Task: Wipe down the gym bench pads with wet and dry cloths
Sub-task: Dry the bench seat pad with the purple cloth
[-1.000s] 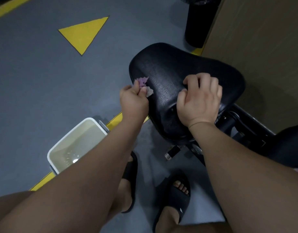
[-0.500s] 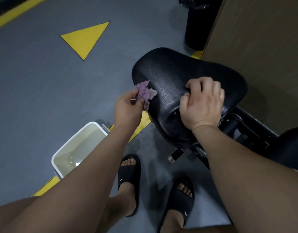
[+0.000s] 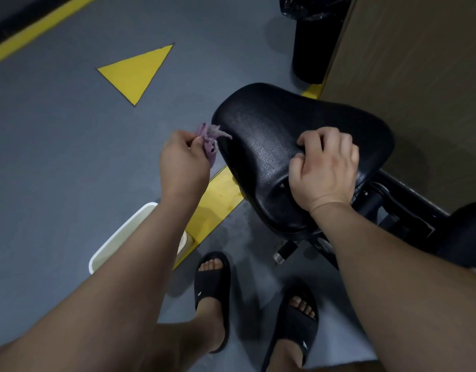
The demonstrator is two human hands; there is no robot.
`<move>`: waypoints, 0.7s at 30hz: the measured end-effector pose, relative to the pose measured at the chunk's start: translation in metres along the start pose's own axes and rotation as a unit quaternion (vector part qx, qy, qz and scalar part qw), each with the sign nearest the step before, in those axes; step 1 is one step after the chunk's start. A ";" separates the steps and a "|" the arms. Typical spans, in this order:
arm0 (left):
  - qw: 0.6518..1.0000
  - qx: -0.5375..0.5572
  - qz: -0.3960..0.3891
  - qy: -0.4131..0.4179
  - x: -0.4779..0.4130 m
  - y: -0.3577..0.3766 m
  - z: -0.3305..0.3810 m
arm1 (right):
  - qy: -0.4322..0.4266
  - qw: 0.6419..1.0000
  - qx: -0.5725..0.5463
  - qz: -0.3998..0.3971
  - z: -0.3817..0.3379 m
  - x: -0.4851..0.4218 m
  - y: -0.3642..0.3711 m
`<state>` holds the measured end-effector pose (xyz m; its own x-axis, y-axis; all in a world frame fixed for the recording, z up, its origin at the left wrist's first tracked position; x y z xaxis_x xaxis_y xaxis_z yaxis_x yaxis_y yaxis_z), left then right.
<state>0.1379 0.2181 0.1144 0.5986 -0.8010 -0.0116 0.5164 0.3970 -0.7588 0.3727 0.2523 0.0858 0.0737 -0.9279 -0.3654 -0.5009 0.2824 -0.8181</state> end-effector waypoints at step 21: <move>0.996 -0.039 -0.050 0.057 0.070 0.053 0.011 | -0.001 1.000 -0.008 0.001 -0.002 0.000 -0.001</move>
<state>0.2142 0.1885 0.0805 0.4712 -0.8820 -0.0040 0.5175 0.2802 -0.8085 0.3712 0.2512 0.0875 0.0749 -0.9268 -0.3680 -0.5148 0.2801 -0.8103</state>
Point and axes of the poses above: each hand's wrist, its own x-axis away from the middle knuckle, its own y-axis out of the palm, z = x × y, the point moved 2 cm from there along -x, towards the middle knuckle, and after that the axes turned 9 degrees about -x, right-handed, at the moved point
